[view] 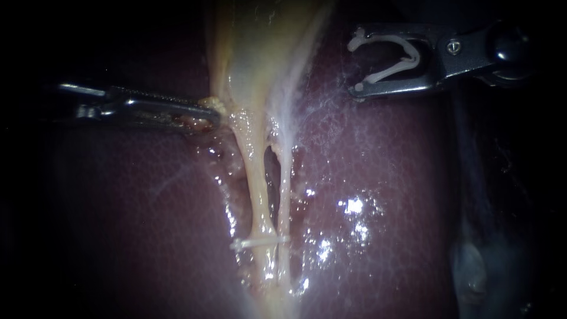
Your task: Clipping second clip left tube
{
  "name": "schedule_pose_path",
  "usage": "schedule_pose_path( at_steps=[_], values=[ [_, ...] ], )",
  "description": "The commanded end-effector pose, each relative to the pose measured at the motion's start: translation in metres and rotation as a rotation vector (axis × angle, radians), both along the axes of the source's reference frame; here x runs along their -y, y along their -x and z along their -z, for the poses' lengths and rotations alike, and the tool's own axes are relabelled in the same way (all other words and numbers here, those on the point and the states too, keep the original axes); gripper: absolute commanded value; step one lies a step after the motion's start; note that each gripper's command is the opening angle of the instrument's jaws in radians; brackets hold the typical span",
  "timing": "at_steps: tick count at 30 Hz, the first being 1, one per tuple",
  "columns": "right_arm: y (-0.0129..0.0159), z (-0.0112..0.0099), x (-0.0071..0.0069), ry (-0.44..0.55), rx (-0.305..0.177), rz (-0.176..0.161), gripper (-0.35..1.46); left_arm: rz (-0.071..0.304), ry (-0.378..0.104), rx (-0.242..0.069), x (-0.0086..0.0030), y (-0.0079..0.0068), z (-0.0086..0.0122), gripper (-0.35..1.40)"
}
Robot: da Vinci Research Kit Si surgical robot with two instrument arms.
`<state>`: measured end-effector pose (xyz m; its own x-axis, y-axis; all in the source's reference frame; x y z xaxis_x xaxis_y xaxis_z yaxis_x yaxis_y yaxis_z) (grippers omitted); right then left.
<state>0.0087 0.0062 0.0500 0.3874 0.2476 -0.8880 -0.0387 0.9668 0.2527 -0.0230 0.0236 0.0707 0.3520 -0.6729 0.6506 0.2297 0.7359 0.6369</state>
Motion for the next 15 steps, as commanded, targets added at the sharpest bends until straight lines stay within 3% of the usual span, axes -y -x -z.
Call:
schedule_pose_path(
  at_steps=[1,7,15],
  values=[
    [0.0,0.0,0.0,0.0,0.0,0.0,0.5,0.0,0.0,0.001,0.0,-0.0001,0.0001,-0.35],
    [0.0,0.0,0.0,-0.001,-0.002,0.002,0.5,-0.01,-0.009,0.01,-0.0007,-0.0014,0.0011,-0.35],
    [0.0,0.0,0.0,-0.001,-0.002,0.002,0.5,0.04,-0.011,0.009,-0.0039,-0.0054,0.0046,-0.35]
  ],
)
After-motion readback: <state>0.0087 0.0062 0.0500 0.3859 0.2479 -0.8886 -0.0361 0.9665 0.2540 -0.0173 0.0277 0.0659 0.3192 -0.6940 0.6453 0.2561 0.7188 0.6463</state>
